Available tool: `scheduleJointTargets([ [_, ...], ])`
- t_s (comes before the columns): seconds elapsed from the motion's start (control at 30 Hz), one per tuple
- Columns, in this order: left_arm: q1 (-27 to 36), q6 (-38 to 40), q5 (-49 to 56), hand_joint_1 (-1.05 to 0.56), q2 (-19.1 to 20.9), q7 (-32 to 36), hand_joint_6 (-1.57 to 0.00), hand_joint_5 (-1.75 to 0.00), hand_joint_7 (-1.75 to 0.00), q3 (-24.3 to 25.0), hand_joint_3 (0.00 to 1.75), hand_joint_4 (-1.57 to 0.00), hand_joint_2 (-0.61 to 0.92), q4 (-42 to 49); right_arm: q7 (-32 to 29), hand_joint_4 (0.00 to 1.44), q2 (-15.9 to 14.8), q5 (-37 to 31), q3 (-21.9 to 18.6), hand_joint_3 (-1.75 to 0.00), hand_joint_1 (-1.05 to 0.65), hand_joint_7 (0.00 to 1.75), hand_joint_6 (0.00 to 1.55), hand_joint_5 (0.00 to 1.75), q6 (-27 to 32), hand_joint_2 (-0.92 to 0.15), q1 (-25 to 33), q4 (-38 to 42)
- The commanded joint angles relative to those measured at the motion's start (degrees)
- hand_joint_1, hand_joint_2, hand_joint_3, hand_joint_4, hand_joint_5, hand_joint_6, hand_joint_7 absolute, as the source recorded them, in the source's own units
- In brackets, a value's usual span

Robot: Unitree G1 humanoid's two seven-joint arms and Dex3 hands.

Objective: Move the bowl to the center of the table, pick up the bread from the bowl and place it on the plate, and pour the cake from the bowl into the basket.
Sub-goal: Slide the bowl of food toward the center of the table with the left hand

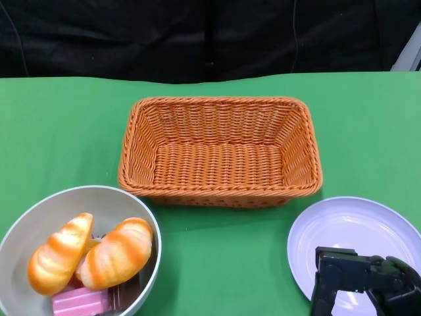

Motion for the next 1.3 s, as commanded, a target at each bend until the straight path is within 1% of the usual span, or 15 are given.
scheduleJointTargets([
  [0.03, 0.2, 0.6, -0.4, -0.68, 1.0, -0.2, -0.14, -0.38, -0.12, -0.1, 0.46, 0.00, 0.92, -0.5, 0.4, 1.01, -0.4, -1.2, 0.5, -1.75, 0.18, 1.52, 0.93, 1.75, -0.4, -0.11, 0.5, -1.5],
  [0.07, 0.2, 0.6, -0.4, -0.68, 1.0, -0.1, -0.14, -0.39, -0.12, -0.2, 0.46, 0.00, 0.92, -0.5, 0.4, 1.01, -0.4, -1.2, 0.5, -1.75, 0.18, 1.52, 0.93, 1.75, -0.3, -0.11, 0.5, -1.5],
  [0.13, -3.0, 14.3, -12.9, -0.64, 1.5, -9.4, -0.10, -0.30, -0.09, -0.4, 0.46, 0.00, 0.92, 2.3, 0.5, 1.01, -0.5, -1.3, 0.4, -1.75, 0.18, 1.52, 0.93, 1.75, -0.2, -0.11, 0.7, -1.9],
  [0.17, -4.8, 23.0, -19.9, -0.63, 2.1, -14.1, -0.09, -0.26, -0.08, -0.2, 0.46, 0.00, 0.92, 3.3, 0.6, 1.01, -0.6, -1.2, 0.4, -1.75, 0.18, 1.52, 0.93, 1.75, -0.1, -0.11, 0.9, -2.1],
  [0.2, -6.0, 29.0, -24.5, -0.60, 2.7, -16.9, -0.04, -0.13, -0.03, 0.0, 0.52, 0.00, 0.92, 3.7, 0.6, 1.01, -0.6, -1.1, 0.4, -1.75, 0.17, 1.52, 0.93, 1.75, -0.1, -0.11, 1.0, -2.2],
  [0.23, -6.6, 32.2, -26.6, -0.59, 3.1, -18.0, -0.02, -0.09, -0.02, 0.2, 0.54, 0.00, 0.92, 3.6, 0.6, 1.01, -0.6, -1.0, 0.4, -1.75, 0.17, 1.52, 0.93, 1.75, -0.1, -0.12, 1.1, -2.3],
  [0.3, -8.4, 43.8, -32.8, -0.55, 3.8, -20.4, 0.00, -0.02, 0.00, -0.5, 0.58, 0.00, 0.92, 1.9, 0.6, 1.01, -0.6, -1.2, 0.4, -1.75, 0.17, 1.52, 0.93, 1.75, 0.0, -0.12, 1.3, -2.6],
  [0.37, -9.4, 50.2, -35.9, -0.54, 4.4, -21.2, 0.00, -0.01, 0.00, -0.8, 0.60, 0.00, 0.92, 0.6, 0.7, 1.00, -0.6, -1.2, 0.4, -1.75, 0.16, 1.52, 0.92, 1.75, 0.0, -0.12, 1.5, -2.8],
  [0.43, -9.7, 52.7, -37.1, -0.53, 5.0, -20.9, 0.00, 0.00, 0.00, -0.5, 0.61, 0.00, 0.92, 0.0, 0.7, 1.00, -0.7, -1.2, 0.4, -1.75, 0.16, 1.52, 0.92, 1.75, 0.0, -0.13, 1.5, -2.9],
  [0.53, -12.7, 60.1, -42.7, -0.55, 5.3, -22.5, 0.00, 0.00, 0.00, -1.5, 0.65, 0.00, 0.92, 0.7, 0.7, 1.00, -0.7, -1.1, 0.4, -1.75, 0.16, 1.52, 0.92, 1.75, -0.2, -0.13, 1.7, -3.1],
  [0.67, -14.3, 63.4, -45.6, -0.55, 5.7, -22.1, 0.00, 0.00, 0.00, -2.0, 0.67, 0.00, 0.92, 1.2, 0.7, 1.00, -0.8, -1.0, 0.4, -1.75, 0.16, 1.52, 0.92, 1.75, -0.1, -0.13, 1.7, -3.2],
  [0.73, -15.6, 65.1, -47.5, -0.57, 5.2, -22.1, 0.00, 0.00, 0.00, -2.2, 0.72, 0.00, 0.92, 1.9, 0.8, 0.99, -0.8, -1.1, 0.5, -1.75, 0.15, 1.52, 0.91, 1.75, 0.2, -0.13, 1.8, -3.4],
  [0.83, -16.8, 68.5, -51.0, -0.59, 3.8, -21.4, 0.00, 0.00, 0.00, -1.6, 0.77, 0.00, 0.92, 2.3, 0.7, 0.99, -0.8, -1.0, 0.4, -1.75, 0.15, 1.52, 0.91, 1.75, -0.3, -0.13, 1.9, -3.4],
  [0.97, -17.4, 69.1, -51.9, -0.61, 2.6, -20.1, 0.00, 0.00, 0.00, -2.7, 0.78, 0.00, 0.92, 2.1, 0.9, 0.98, -0.8, -0.9, 0.6, -1.75, 0.15, 1.52, 0.91, 1.75, 0.0, -0.13, 2.0, -3.7],
  [1.3, -19.6, 73.4, -54.6, -0.61, -1.7, -14.2, 0.00, 0.00, 0.00, -3.7, 0.76, 0.00, 0.92, -1.1, 0.8, 0.98, -0.7, -1.6, 1.0, -1.75, 0.15, 1.52, 0.90, 1.75, -1.0, -0.12, 1.7, -4.0],
])
